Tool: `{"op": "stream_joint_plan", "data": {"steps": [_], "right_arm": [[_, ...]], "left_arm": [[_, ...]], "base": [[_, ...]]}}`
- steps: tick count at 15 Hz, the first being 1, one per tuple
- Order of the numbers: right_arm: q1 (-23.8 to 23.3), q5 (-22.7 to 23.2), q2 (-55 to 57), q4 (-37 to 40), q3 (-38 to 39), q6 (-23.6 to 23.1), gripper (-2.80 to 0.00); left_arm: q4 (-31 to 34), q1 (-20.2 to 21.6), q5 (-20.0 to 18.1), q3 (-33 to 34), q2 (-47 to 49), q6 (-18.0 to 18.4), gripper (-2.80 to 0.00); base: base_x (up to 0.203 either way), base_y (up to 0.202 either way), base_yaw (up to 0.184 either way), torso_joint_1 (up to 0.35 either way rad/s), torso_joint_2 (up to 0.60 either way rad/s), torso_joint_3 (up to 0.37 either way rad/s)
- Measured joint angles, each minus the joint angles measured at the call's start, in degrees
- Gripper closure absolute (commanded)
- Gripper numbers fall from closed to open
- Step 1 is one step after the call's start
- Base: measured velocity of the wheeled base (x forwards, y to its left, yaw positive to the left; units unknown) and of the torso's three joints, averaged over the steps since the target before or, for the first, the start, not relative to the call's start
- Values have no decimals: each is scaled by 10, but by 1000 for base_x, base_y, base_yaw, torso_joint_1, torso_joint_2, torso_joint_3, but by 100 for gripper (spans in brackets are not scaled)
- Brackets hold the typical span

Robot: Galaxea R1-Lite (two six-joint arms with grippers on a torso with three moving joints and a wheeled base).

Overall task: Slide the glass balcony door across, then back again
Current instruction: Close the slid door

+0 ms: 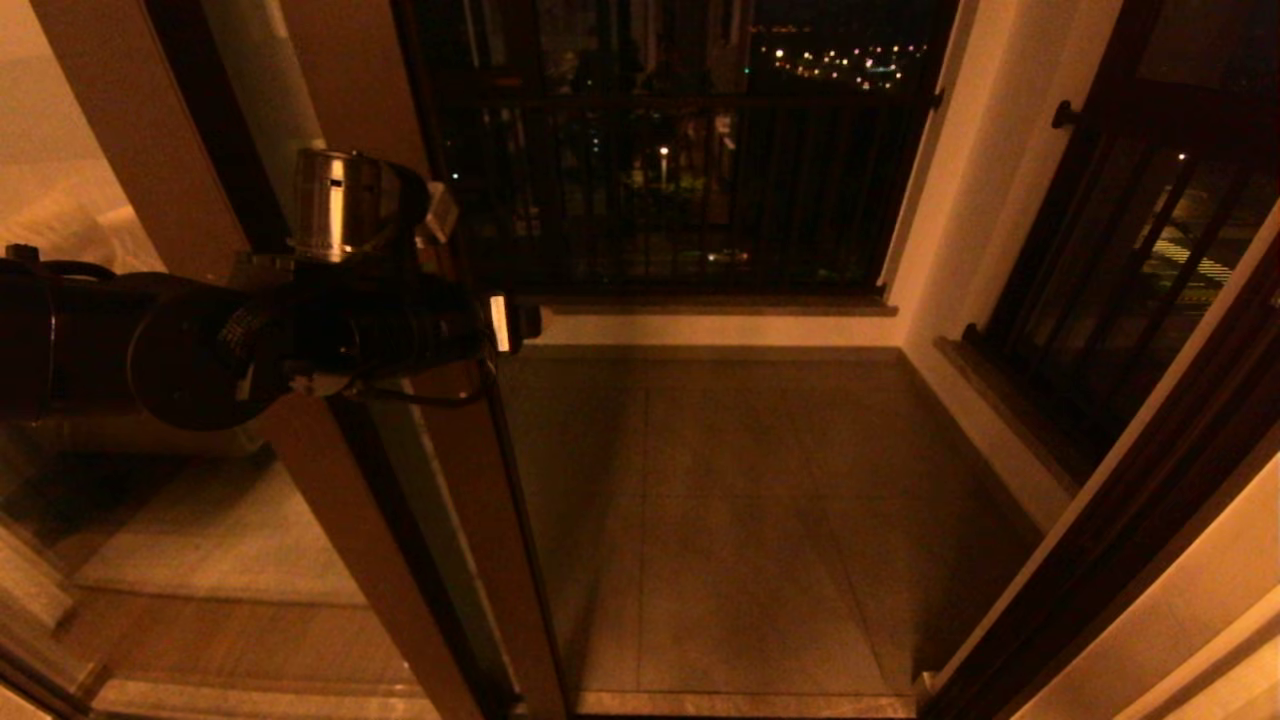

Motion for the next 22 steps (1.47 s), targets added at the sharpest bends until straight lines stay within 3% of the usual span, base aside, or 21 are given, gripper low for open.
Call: {"op": "stream_joint_plan", "data": {"steps": [10, 12, 15, 16, 20, 22], "right_arm": [[0, 0, 0, 0, 0, 0, 0], [0, 0, 0, 0, 0, 0, 0], [0, 0, 0, 0, 0, 0, 0], [0, 0, 0, 0, 0, 0, 0], [0, 0, 0, 0, 0, 0, 0], [0, 0, 0, 0, 0, 0, 0]], "left_arm": [[4, -26, -5, 30, -20, 6, -280], [4, -9, -53, 57, -44, 25, -280], [2, 70, -201, 86, -78, 64, -280], [-3, 90, -229, 87, -80, 67, -280], [-97, 122, -240, 82, -60, 69, -280], [-109, 123, -241, 76, -46, 69, -280]], "base": [[0, 0, 0, 0, 0, 0], [0, 0, 0, 0, 0, 0], [0, 0, 0, 0, 0, 0], [0, 0, 0, 0, 0, 0], [0, 0, 0, 0, 0, 0], [0, 0, 0, 0, 0, 0]]}}
